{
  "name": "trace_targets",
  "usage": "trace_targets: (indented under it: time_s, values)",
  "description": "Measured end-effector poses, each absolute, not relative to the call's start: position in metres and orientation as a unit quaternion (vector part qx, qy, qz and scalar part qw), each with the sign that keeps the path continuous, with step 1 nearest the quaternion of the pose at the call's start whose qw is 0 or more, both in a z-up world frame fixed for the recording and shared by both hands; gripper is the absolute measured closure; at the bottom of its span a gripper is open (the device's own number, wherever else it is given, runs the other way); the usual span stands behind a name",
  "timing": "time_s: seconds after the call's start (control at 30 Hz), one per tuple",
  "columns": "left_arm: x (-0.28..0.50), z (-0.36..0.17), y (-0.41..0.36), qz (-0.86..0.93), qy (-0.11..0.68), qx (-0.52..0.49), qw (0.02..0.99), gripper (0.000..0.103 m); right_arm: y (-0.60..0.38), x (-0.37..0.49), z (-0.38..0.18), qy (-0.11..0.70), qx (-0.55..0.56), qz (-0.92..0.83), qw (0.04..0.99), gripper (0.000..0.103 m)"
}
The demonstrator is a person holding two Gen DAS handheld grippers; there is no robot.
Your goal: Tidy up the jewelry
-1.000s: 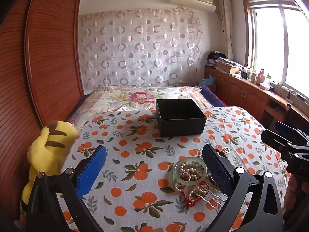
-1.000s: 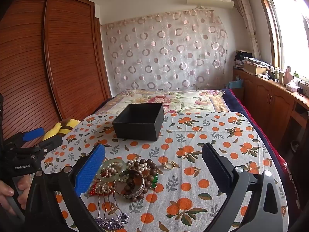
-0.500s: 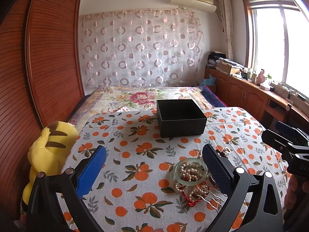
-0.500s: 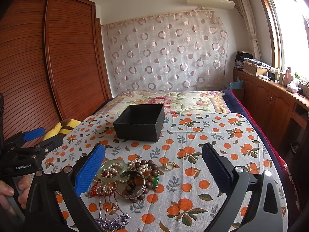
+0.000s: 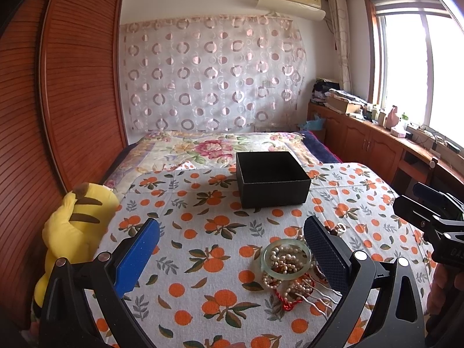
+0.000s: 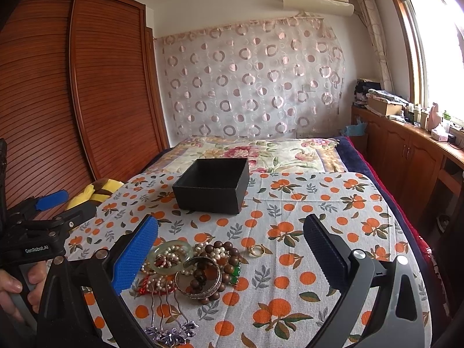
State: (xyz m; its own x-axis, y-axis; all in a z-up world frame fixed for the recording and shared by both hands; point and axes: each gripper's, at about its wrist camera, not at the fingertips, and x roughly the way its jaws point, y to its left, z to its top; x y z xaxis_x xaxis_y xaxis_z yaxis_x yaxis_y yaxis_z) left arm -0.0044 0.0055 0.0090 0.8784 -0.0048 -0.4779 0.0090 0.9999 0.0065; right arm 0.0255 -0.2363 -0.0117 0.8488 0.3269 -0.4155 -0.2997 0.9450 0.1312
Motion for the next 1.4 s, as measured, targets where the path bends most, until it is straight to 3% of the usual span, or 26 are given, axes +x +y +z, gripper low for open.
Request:
trace_targets:
  time_s: [1.4]
  values:
    - [-0.006, 0.010, 0.009, -0.004, 0.250, 0.003, 0.968, 0.006, -0.229, 0.019, -0.002, 0.221, 0.029, 0.165, 0.961, 0.002]
